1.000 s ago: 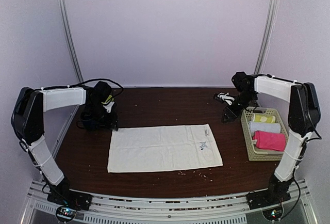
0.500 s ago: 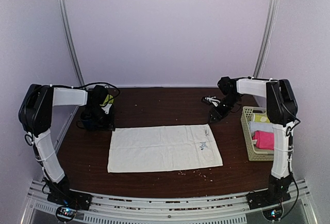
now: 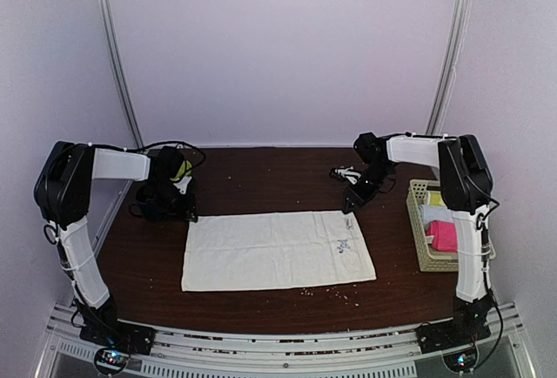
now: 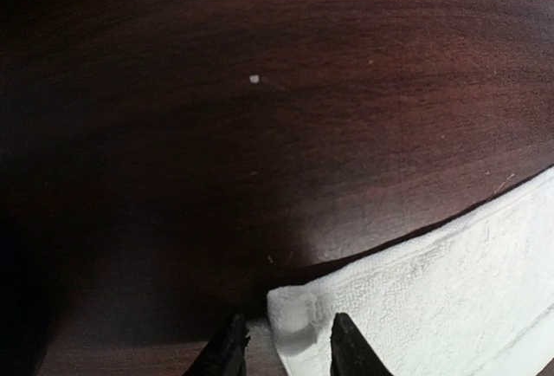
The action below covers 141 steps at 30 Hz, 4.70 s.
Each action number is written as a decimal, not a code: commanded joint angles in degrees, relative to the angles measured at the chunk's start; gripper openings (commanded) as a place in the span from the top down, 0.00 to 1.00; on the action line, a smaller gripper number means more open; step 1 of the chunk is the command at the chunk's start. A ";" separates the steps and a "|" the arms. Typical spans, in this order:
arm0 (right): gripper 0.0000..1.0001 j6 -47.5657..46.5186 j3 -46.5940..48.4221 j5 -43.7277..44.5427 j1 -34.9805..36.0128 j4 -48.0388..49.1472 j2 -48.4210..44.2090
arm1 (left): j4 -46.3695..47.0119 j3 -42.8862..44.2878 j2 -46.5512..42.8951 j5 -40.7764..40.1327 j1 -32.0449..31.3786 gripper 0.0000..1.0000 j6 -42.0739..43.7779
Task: Roll the towels
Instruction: Fold the towel at the center of the board.
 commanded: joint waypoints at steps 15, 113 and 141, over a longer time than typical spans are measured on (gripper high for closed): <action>0.65 0.90 -5.08 8.09 2.32 1.76 -0.59 | 3.95 -1.10 3.55 0.62 0.15 0.71 1.27; 0.99 -30.85 -48.06 -6.70 1.91 7.38 -43.02 | -8.14 -16.94 -17.87 11.54 -6.22 1.00 5.41; 0.99 -31.39 -44.55 2.17 8.09 5.93 -49.37 | -8.32 -13.95 -17.37 10.52 -7.01 1.00 5.16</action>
